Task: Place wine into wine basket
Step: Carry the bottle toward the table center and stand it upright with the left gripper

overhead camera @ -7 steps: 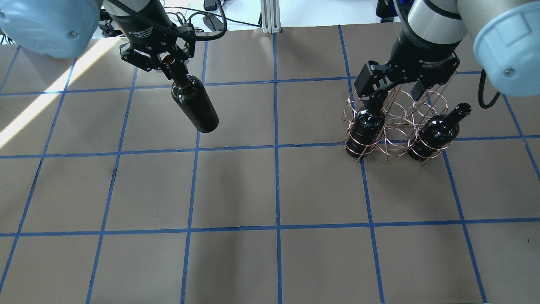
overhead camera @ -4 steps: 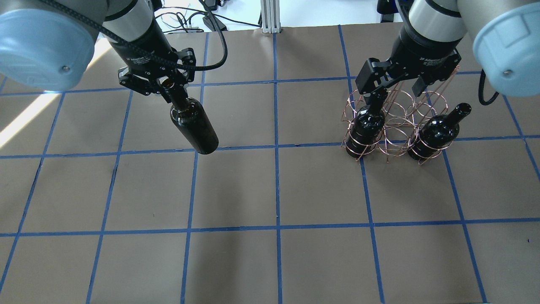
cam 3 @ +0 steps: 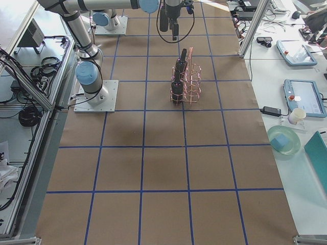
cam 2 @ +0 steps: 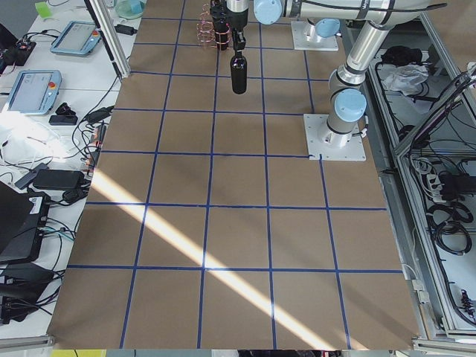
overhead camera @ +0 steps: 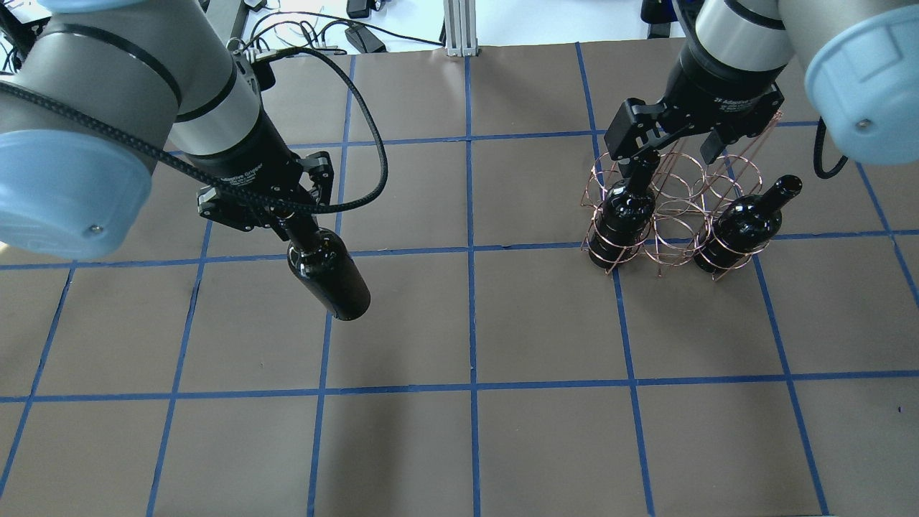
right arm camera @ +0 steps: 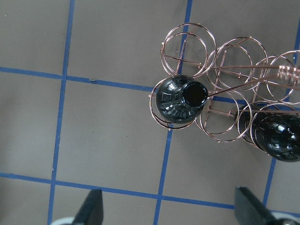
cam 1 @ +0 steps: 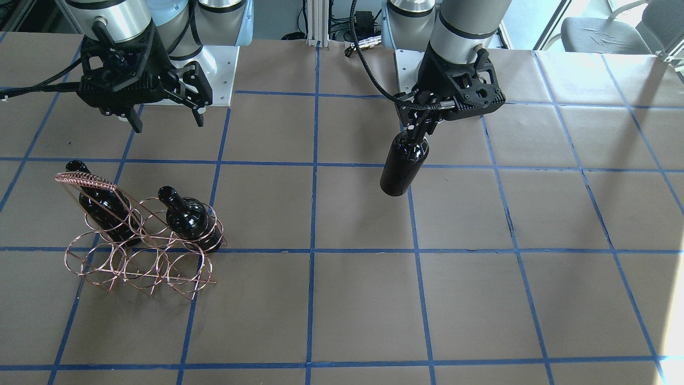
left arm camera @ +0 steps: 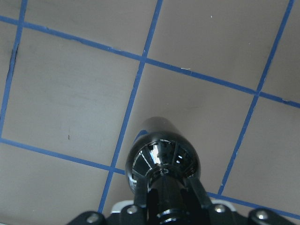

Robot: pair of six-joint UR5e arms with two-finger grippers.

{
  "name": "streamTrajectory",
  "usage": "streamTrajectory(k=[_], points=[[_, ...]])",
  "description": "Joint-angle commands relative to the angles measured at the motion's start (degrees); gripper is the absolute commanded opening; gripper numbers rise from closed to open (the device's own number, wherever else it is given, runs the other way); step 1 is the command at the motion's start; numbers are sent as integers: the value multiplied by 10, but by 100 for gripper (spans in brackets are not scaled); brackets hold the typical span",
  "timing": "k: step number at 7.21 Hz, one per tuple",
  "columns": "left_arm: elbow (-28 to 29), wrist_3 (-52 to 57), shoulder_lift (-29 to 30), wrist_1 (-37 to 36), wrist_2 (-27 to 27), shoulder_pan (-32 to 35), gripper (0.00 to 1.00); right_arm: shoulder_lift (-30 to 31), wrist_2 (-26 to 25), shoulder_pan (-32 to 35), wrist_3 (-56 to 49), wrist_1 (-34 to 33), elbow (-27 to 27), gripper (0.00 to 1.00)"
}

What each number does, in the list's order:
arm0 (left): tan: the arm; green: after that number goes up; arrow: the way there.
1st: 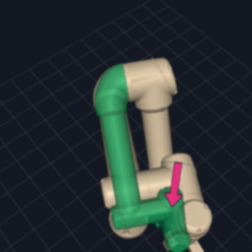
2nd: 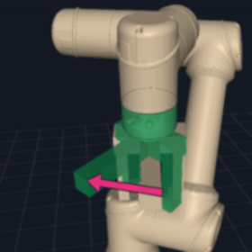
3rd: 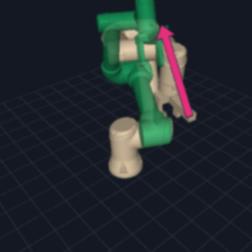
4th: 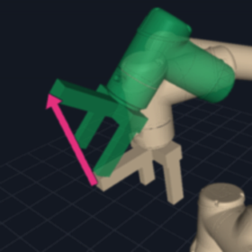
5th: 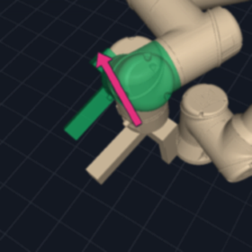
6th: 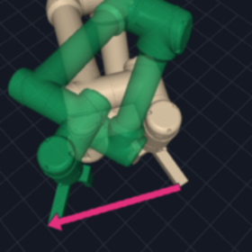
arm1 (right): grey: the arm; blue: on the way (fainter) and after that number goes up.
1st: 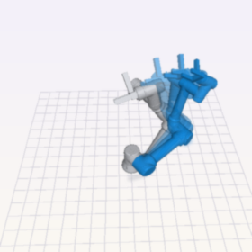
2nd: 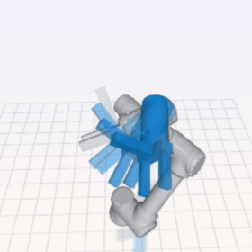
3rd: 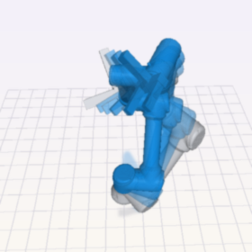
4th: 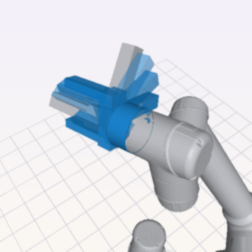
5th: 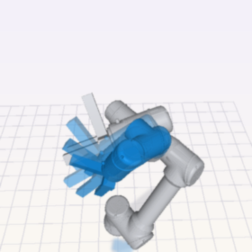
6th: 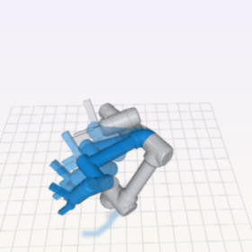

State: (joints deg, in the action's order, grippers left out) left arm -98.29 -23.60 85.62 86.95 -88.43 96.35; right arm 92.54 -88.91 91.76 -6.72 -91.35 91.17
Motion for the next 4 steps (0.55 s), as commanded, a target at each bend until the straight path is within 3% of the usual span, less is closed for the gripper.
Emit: streamTrajectory(k=[1,4], points=[[-15,-26,-3,-4,3,15,0,-1,7,-1,0,-2,1,100],[-16,-86,18,-45,3,57,0,-2,8,-1,0,0,1,100]])
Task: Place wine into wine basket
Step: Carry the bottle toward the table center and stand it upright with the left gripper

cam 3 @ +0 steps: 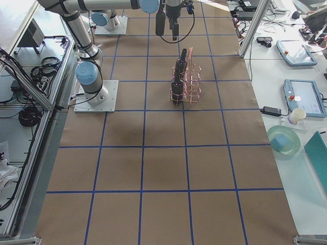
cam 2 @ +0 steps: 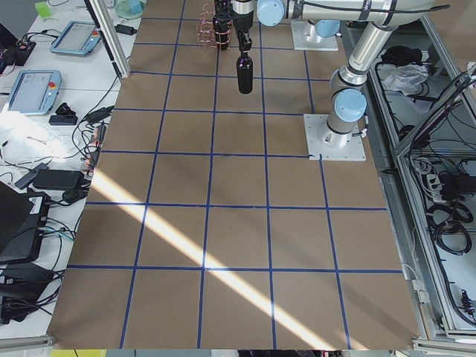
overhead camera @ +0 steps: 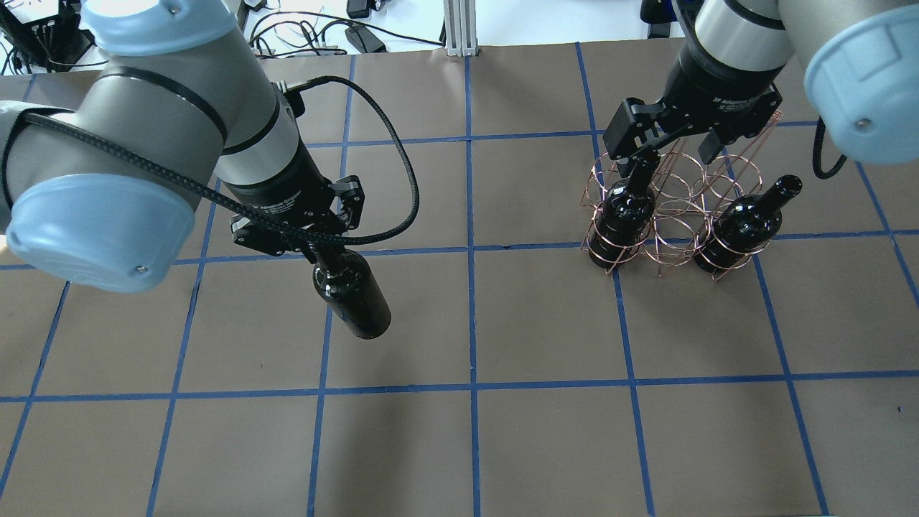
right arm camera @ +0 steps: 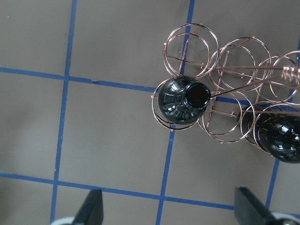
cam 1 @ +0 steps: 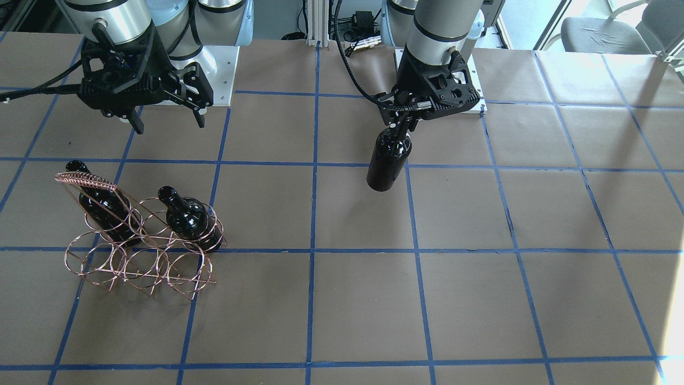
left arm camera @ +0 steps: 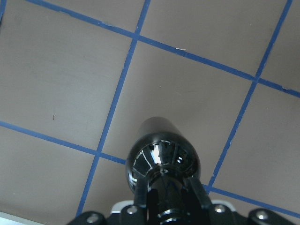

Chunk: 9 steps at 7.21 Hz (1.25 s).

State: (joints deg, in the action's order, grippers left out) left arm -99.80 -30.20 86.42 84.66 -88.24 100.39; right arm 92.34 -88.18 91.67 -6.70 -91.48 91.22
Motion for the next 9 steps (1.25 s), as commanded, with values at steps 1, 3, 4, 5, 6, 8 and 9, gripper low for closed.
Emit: streamTrajectory(k=[1,3,4,5,6,8,9], points=[[0,-43,22,-42,3,23,0,0,1,0,0,2,1,100],[0,-69,51,-81,0,54,0,3,-2,0,0,2,1,100],[0,-85,63,-98,-1,65,0,3,0,1,-1,2,1,100],[0,-88,69,-106,-2,68,0,4,-1,1,-1,2,1,100],[0,-84,72,-105,-1,68,0,3,-5,0,-1,2,1,100],[-1,-83,72,-103,1,68,0,3,-8,0,-1,3,1,100],[-2,-80,72,-102,2,69,0,3,-9,-1,-1,3,1,100]])
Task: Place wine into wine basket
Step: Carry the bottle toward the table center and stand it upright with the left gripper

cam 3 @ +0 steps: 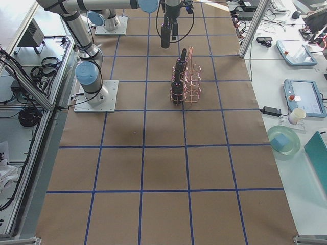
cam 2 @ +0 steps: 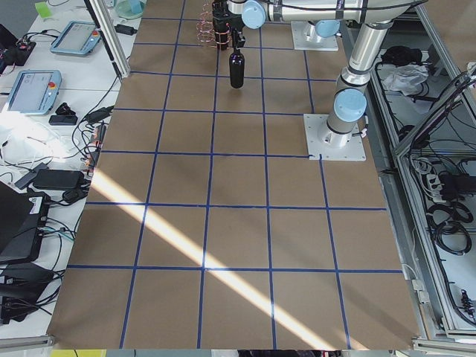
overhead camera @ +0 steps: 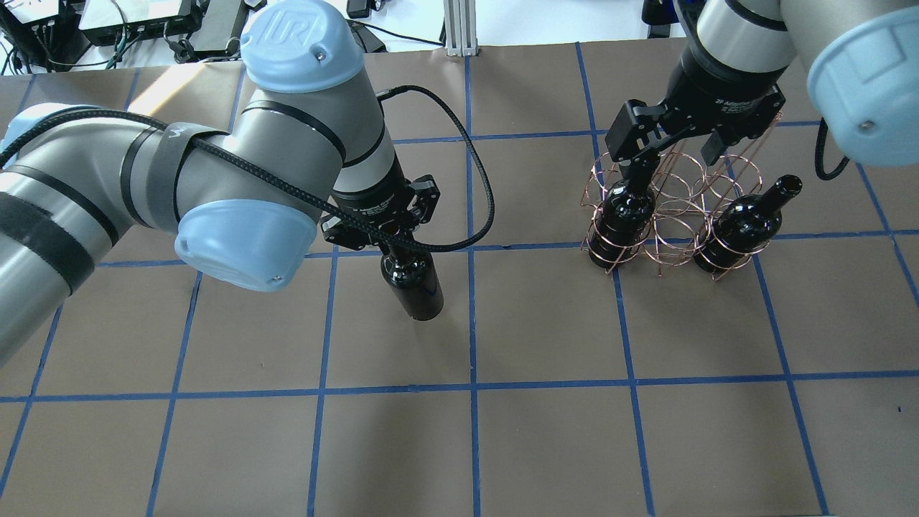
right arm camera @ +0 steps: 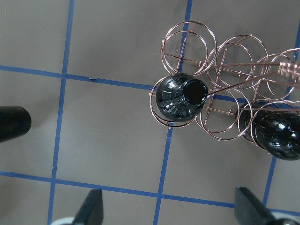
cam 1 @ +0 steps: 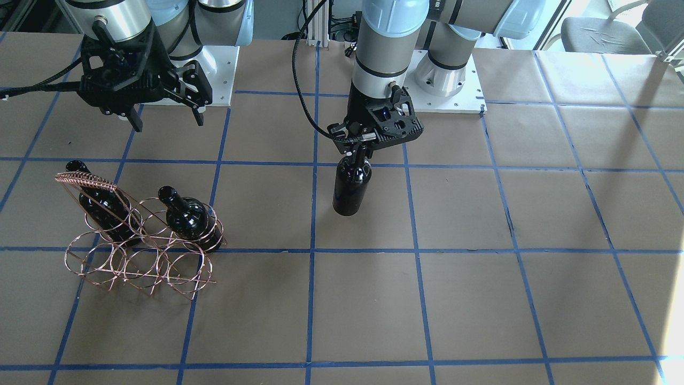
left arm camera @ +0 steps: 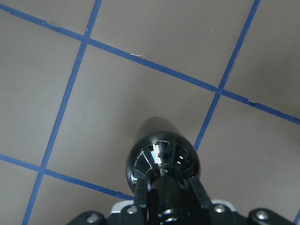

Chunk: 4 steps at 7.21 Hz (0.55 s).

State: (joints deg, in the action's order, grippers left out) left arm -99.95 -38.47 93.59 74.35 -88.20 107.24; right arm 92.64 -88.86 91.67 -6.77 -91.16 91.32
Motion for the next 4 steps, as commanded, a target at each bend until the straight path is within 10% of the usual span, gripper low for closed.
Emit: streamTrajectory(k=[1,4], points=[[-9,1,0,1,1,2,0,0,-2,-1,0,0,1,100],[-20,-1,-2,2,-7,27,0,-1,0,1,0,-4,1,100]])
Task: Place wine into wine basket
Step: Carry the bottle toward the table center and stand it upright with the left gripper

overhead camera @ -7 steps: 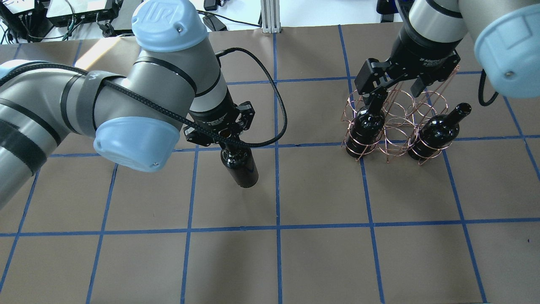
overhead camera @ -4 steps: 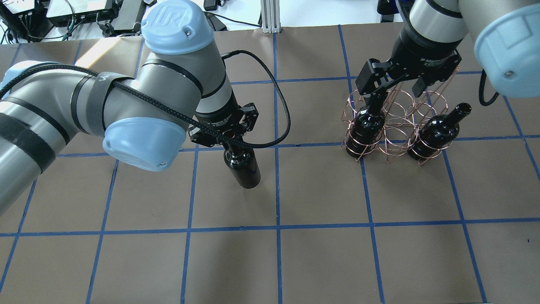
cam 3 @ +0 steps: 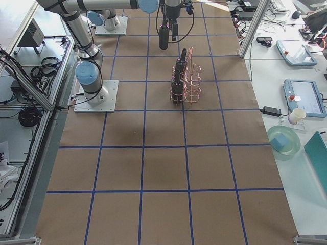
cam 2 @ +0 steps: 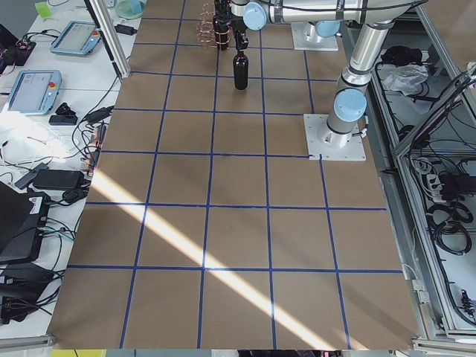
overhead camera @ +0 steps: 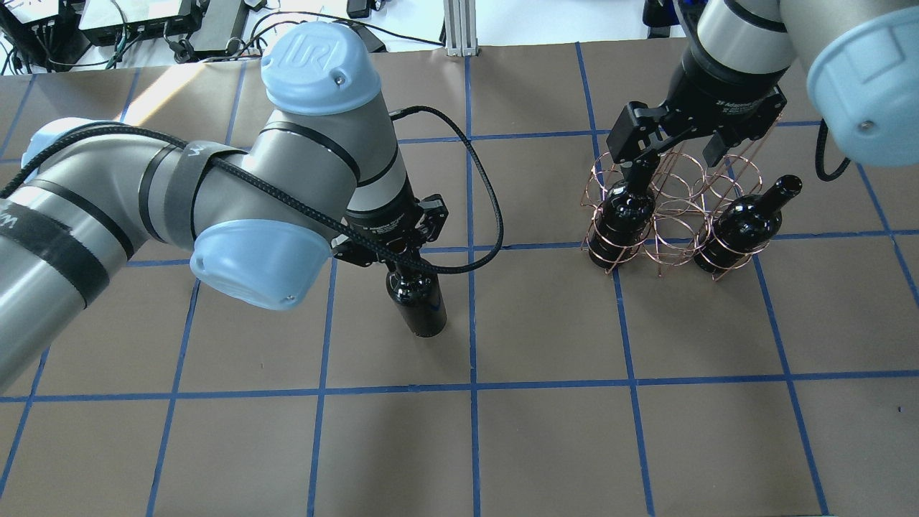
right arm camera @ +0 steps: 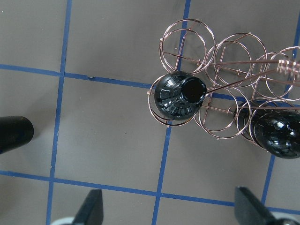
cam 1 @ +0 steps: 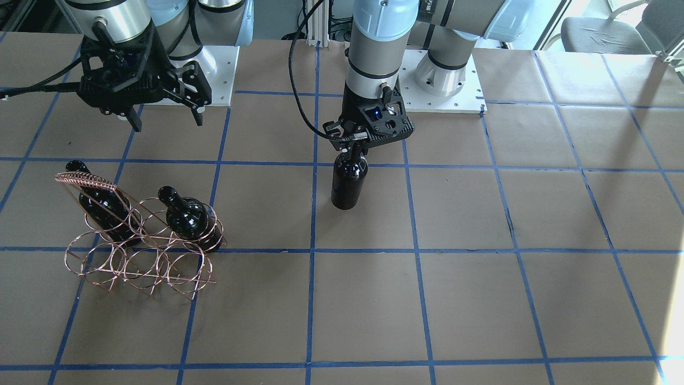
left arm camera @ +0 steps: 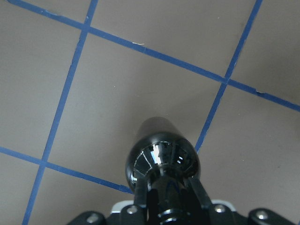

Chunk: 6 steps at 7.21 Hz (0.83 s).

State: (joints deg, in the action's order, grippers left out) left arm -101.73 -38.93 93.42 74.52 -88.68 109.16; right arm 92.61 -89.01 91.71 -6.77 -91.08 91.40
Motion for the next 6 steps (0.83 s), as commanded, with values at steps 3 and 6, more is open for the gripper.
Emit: streamTrajectory(k=[3,6], points=[[-12,5,-7,0,-3,10,0,-1,0,1,1,3,0,100],[-20,18,-17,-1,-3,4,0,2,2,2,7,57,-2,100]])
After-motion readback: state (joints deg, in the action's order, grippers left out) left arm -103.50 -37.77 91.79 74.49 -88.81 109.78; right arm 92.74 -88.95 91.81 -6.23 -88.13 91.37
